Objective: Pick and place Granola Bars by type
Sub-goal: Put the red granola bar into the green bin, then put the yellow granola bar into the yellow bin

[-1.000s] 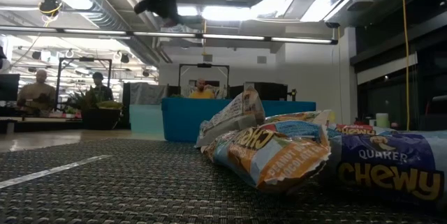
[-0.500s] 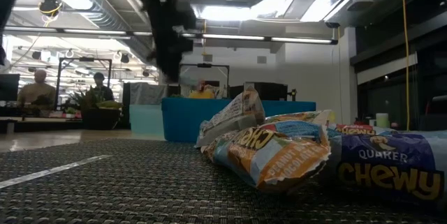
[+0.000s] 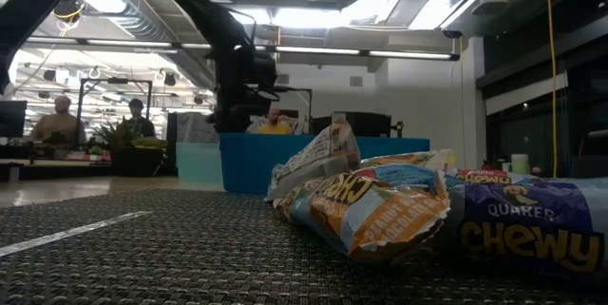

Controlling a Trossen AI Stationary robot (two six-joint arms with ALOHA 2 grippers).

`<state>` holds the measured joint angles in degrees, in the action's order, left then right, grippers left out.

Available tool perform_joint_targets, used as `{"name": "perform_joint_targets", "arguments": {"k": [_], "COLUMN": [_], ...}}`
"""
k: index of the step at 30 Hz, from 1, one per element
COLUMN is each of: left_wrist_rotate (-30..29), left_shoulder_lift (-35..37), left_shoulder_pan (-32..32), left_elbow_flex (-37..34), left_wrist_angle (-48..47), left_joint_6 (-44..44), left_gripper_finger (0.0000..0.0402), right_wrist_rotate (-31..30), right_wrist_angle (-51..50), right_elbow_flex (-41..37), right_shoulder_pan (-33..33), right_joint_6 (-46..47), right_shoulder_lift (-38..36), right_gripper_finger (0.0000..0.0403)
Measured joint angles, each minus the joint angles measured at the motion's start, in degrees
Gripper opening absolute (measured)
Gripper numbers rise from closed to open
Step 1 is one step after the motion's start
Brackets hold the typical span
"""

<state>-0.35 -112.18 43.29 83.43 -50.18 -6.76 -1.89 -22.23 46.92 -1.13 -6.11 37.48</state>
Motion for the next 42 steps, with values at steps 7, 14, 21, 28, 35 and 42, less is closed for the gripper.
{"name": "perform_joint_targets", "arguments": {"k": [7, 14, 21, 28, 35, 42], "left_wrist_rotate": [-0.13, -0.18, -0.33, -0.31, 0.11, 3.88], "left_shoulder_lift": [-0.06, -0.06, -0.06, 0.19, 4.11, 12.38], "left_shoulder_pan": [0.0, 0.02, 0.02, 0.0, -0.52, -4.17], "left_elbow_flex": [0.01, 0.01, 0.01, 0.01, 0.03, 0.09], "left_wrist_angle": [1.23, 2.24, 2.22, 1.94, 1.89, 2.14], "left_joint_6": [-0.04, -0.6, -1.03, -1.01, -0.96, -1.52], "left_gripper_finger": [0.0063, 0.0071, 0.01, 0.0127, 0.0145, 0.0147], "right_wrist_rotate": [0.0, 0.0, -0.02, -0.02, -0.02, -0.02], "right_wrist_angle": [0.01, 0.01, -0.2, -0.37, -0.4, -0.4], "right_elbow_flex": [0.0, 0.0, 0.0, 0.0, 0.0, 0.0], "right_shoulder_pan": [0.0, 0.0, 0.0, 0.0, 0.0, 0.0], "right_joint_6": [-0.24, -0.37, -0.37, -0.39, -0.4, -0.42], "right_shoulder_lift": [0.02, 0.02, 0.02, 0.02, 0.02, 0.02], "right_gripper_finger": [0.0021, 0.0021, 0.0021, 0.0021, 0.0021, 0.0021]}}
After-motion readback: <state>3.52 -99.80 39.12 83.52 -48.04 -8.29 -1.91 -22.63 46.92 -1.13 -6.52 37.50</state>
